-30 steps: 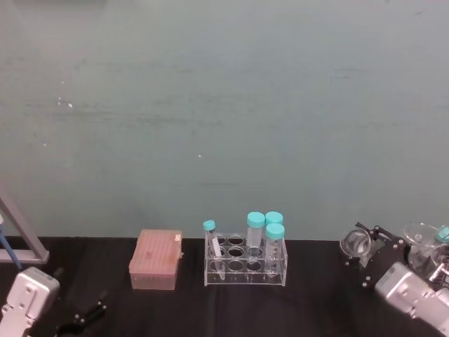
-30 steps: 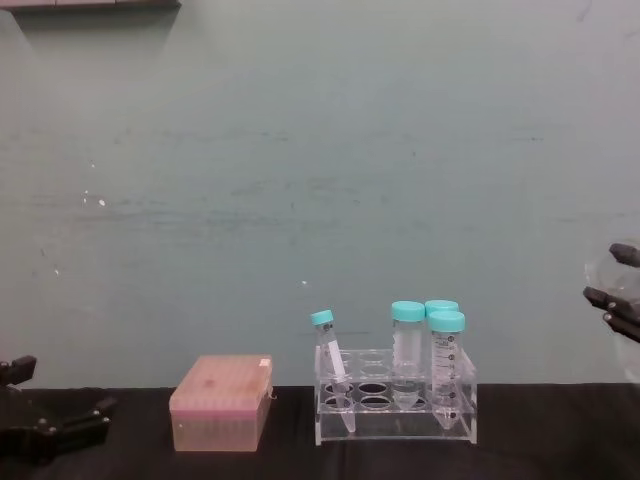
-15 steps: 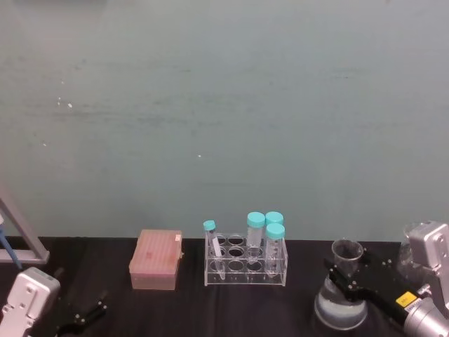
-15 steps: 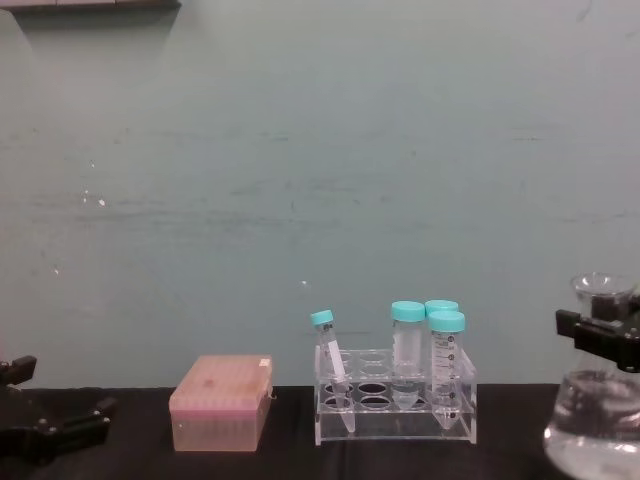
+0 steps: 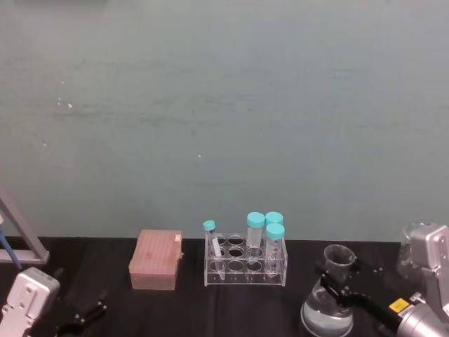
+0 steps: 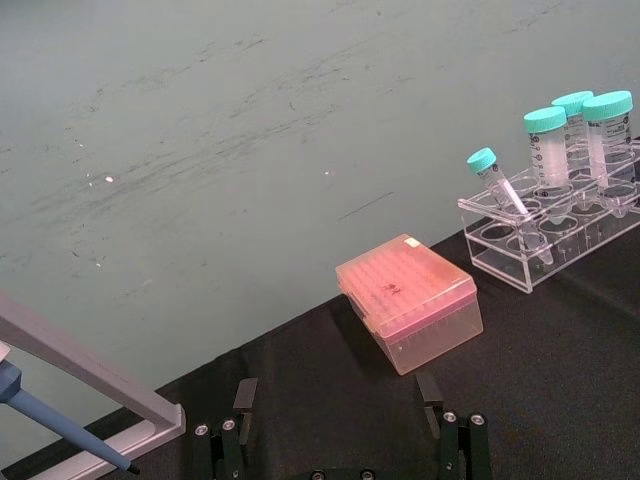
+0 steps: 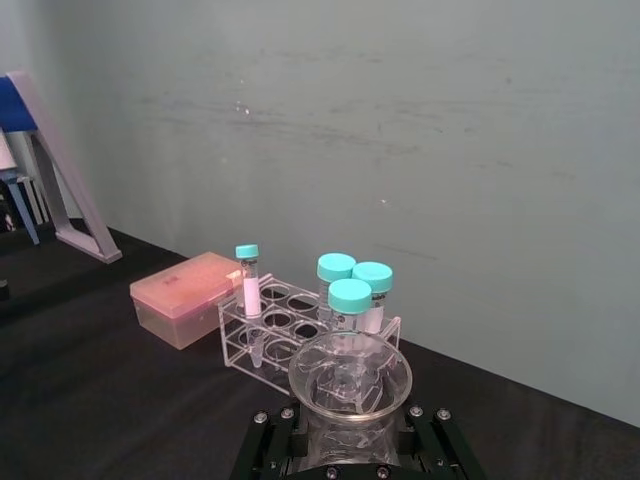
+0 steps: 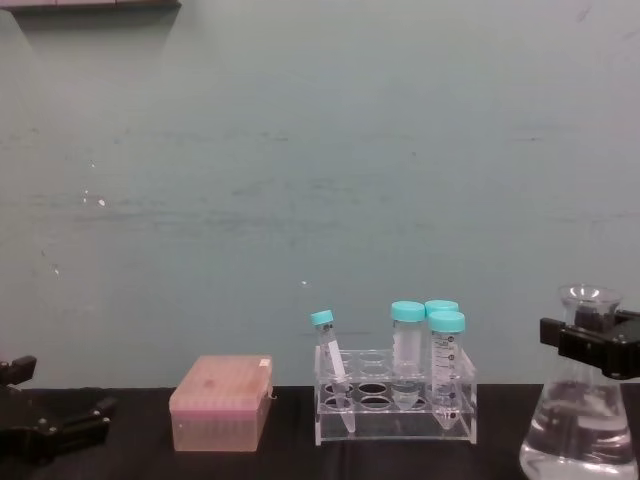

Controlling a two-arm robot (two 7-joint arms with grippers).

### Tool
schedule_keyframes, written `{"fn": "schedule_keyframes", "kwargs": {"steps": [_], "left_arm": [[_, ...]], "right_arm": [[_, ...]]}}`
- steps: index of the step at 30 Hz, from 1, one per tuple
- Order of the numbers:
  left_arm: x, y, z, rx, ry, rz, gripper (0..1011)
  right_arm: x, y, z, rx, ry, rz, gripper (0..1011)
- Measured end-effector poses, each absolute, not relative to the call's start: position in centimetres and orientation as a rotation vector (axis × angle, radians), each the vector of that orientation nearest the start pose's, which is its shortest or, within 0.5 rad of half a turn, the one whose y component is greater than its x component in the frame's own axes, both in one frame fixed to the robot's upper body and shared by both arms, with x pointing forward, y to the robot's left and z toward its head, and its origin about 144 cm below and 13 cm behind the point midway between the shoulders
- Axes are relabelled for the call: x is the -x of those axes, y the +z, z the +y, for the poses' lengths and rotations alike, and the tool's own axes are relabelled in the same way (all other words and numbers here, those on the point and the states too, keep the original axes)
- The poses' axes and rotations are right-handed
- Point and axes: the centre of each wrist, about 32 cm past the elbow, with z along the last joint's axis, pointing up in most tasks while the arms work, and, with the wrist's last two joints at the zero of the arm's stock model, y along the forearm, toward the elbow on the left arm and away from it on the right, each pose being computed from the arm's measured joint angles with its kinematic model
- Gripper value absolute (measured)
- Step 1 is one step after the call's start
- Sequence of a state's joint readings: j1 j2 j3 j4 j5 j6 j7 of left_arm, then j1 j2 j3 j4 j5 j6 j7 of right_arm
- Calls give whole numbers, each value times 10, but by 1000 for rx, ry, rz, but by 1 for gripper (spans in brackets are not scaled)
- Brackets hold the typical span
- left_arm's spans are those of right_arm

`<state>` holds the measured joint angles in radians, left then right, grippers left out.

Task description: Pick up the beaker with the right gripper, shake it three times, and then put it down.

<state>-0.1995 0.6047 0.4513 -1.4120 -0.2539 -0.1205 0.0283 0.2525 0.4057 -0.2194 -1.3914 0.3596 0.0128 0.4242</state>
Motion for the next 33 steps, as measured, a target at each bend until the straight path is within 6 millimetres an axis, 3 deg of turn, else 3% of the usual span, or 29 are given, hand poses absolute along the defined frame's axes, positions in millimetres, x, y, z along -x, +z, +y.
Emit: {"fn": "schedule_keyframes", "kwargs": {"steps": [33], "left_arm": [[-489,1140,310,-304,1248,-285,1000]], "right_arm": [[-523,1176,-303,83,-1021,-42,450]]}}
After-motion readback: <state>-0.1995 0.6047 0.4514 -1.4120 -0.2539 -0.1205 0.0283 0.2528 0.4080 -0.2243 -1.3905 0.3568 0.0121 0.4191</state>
